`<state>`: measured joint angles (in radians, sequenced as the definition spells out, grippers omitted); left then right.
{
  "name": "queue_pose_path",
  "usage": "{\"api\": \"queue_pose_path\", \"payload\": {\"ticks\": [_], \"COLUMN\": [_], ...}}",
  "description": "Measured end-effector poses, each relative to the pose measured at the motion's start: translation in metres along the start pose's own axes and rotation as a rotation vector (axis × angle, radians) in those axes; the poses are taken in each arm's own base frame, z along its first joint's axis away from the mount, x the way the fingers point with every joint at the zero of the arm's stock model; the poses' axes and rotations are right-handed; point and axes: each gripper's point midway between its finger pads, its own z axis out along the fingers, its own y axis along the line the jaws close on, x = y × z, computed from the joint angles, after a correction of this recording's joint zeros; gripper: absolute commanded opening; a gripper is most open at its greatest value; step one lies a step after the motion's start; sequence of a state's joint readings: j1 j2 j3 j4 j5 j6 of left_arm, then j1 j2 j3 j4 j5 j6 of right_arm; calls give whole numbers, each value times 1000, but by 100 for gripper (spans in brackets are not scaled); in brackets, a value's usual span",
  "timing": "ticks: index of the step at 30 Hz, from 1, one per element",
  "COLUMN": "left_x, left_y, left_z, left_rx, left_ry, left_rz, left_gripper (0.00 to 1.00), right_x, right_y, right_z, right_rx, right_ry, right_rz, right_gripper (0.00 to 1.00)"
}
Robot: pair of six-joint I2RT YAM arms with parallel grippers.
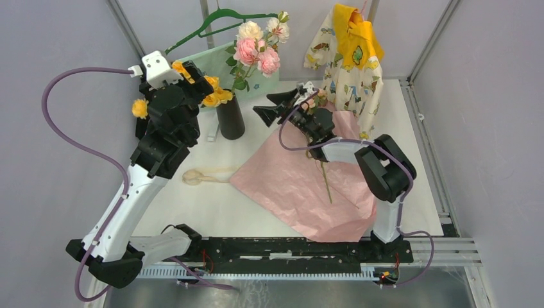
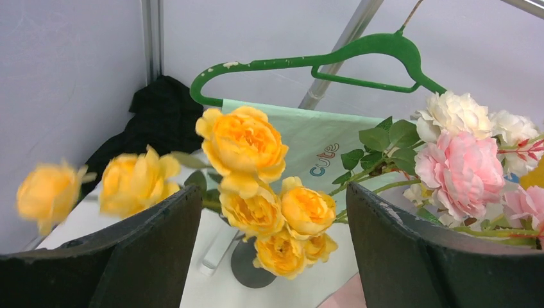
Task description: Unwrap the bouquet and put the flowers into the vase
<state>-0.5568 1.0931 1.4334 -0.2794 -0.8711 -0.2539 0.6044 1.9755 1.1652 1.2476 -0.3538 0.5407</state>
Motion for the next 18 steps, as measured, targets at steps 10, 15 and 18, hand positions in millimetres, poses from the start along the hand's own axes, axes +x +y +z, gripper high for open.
{"api": "queue_pose_path", "payload": {"ticks": [10,15,18], "left_x": [-8,-22,-29], "left_y": [1,6,6], "left_z": [-3,-13,-17], "left_rx": [8,25,45], "left_ry": [-10,-34,-39], "left_rz": [-14,-52,-75], "left_gripper": [88,88,88], "right_x": [20,22,34], "right_y": [-39,-78,-105], "right_z": [-84,-106,-105], "right_rx": [321,531,608], "right_ry": [296,455,563], "right_rz": [-126,-210,-227], "right_gripper": [60,49,47]}}
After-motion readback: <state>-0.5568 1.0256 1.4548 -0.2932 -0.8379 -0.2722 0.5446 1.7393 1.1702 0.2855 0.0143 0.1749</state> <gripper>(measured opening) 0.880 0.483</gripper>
